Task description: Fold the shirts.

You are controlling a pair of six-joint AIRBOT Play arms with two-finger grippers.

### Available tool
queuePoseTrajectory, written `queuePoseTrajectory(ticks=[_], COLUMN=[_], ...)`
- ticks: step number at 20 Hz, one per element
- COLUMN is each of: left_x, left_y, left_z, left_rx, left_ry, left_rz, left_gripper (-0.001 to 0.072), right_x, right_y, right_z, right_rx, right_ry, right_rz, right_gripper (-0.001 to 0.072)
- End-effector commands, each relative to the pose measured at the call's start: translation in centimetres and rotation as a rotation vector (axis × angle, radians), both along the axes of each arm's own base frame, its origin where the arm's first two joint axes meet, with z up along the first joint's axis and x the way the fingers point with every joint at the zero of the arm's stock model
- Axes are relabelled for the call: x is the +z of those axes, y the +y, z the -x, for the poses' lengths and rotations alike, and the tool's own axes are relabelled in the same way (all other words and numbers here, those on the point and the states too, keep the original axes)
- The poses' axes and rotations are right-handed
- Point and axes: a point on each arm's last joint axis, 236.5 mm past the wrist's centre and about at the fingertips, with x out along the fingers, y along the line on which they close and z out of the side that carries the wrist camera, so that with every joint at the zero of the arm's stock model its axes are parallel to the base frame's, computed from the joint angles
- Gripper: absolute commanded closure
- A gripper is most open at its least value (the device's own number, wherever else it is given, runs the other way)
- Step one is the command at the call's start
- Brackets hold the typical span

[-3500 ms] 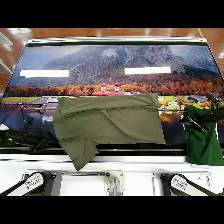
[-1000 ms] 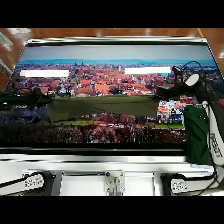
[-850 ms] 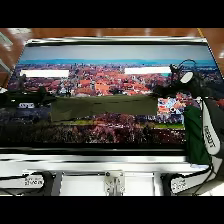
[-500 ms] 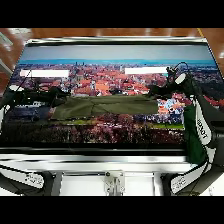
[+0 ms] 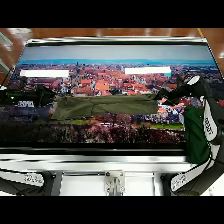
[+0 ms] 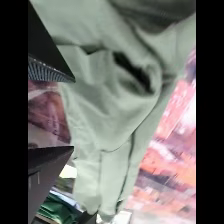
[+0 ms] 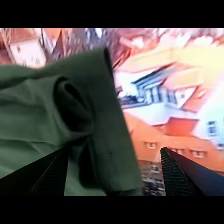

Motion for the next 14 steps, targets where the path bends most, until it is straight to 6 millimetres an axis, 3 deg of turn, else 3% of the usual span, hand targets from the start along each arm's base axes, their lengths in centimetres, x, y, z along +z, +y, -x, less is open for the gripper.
queuePoseTrajectory(ticks=[1,3,4,5,6,8,10,12,14], left_x=[2.4,3.6,4.0,4.4,4.7,5.2,5.2,4.7,3.6], left_y=[-1.3,-2.2,-2.5,-2.8,-3.3,-5.2,-8.7,-13.5,-19.9], left_z=[1.0,1.1,1.2,1.2,1.3,1.3,1.0,0.4,0.8], left_rx=[-0.065,-0.105,-0.114,-0.121,-0.131,-0.16,-0.211,-0.265,-0.338], left_ry=[-0.043,-0.089,-0.102,-0.11,-0.116,-0.129,-0.152,-0.191,-0.224], left_rz=[-0.007,-0.027,-0.032,-0.035,-0.036,-0.013,-0.021,-0.047,-0.06], left_gripper=[0.0253,0.0253,0.0253,0.0253,0.0267,0.0438,0.0581,0.0583,0.0665], right_x=[-2.4,-2.9,-2.8,-2.3,-1.6,1.3,5.6,10.6,15.0], right_y=[4.3,5.6,6.0,6.0,6.1,5.9,5.9,6.4,7.2], right_z=[1.8,2.1,2.1,2.1,2.2,2.1,1.7,2.0,3.6], right_rx=[0.034,0.059,0.067,0.072,0.08,0.121,0.144,0.169,0.194], right_ry=[0.119,0.131,0.128,0.124,0.119,0.058,-0.033,-0.121,-0.168], right_rz=[-0.145,-0.143,-0.143,-0.144,-0.147,-0.138,-0.121,-0.108,-0.101], right_gripper=[0.0037,0.0057,0.0223,0.0505,0.0638,0.0647,0.0647,0.0647,0.0647])
